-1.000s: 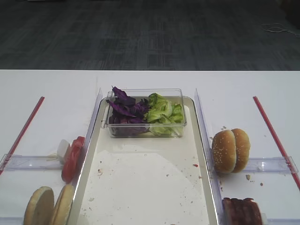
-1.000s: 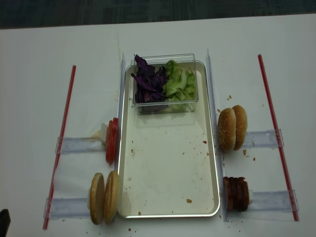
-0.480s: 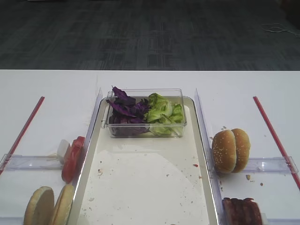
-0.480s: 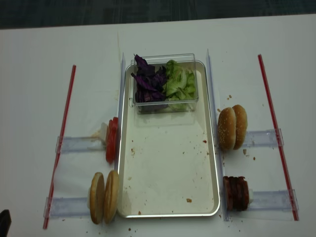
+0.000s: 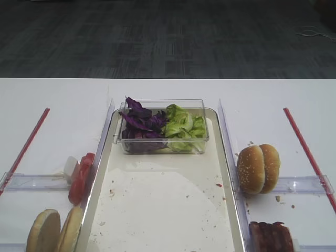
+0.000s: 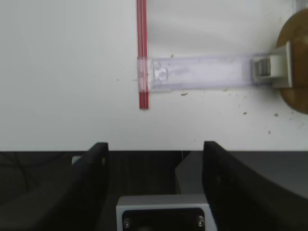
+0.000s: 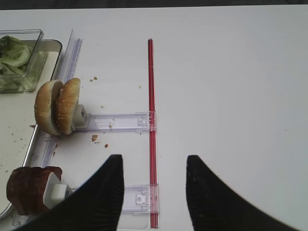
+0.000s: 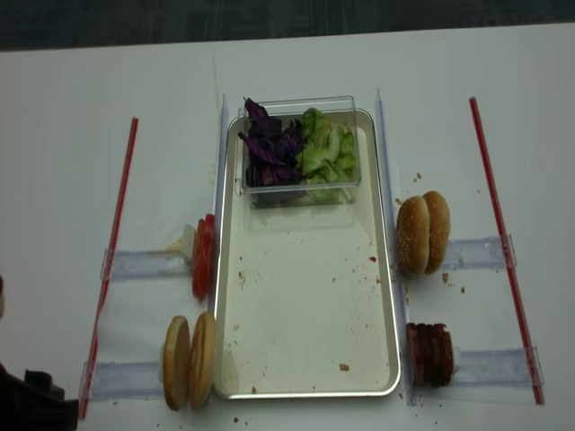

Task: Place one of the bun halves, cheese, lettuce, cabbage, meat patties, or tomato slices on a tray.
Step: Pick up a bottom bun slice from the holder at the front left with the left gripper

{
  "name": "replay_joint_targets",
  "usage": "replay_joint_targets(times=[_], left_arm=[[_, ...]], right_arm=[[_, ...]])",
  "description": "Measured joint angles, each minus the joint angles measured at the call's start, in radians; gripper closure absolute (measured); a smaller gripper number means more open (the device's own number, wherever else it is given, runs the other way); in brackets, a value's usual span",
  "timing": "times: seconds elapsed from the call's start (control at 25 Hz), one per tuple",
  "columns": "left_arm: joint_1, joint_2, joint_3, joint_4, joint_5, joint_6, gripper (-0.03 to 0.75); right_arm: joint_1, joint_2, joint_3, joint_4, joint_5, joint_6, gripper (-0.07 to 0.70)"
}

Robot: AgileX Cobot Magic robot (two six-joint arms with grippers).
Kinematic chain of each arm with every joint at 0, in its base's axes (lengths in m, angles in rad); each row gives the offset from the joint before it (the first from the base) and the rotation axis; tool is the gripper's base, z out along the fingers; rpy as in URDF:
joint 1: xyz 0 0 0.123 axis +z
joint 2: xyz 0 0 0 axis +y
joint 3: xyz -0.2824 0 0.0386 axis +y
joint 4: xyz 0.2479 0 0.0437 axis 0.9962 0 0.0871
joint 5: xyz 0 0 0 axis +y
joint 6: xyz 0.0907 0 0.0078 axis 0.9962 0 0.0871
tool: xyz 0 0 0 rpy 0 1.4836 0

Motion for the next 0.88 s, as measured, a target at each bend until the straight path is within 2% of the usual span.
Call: replay_joint_targets(times=[0.12, 0.28, 0.56, 0.68, 0.88], left_arm=[[0.000, 0.134, 0.000, 0.000, -0.011, 0.022, 0.291], [0.000, 0.240, -0.002, 0.002, -0.058, 0.029, 0.291], [0.000, 0.263, -0.007, -0.006, -0.105, 0.029, 0.291], [0.000, 0.271, -0.008, -0.006, -0.146, 0.029, 0.291], [0.000, 0.388, -0.034, -0.006, -0.191, 0.020, 0.291]], right_arm=[[0.000, 0.000, 0.000, 0.000, 0.000, 0.000, 0.276], [0.000, 0.000, 0.000, 0.000, 0.000, 0.000, 0.276], [0.000, 0.000, 0.000, 0.000, 0.000, 0.000, 0.276], [0.000, 0.000, 0.000, 0.000, 0.000, 0.000, 0.276], [0.000, 0.000, 0.000, 0.000, 0.000, 0.000, 0.276]])
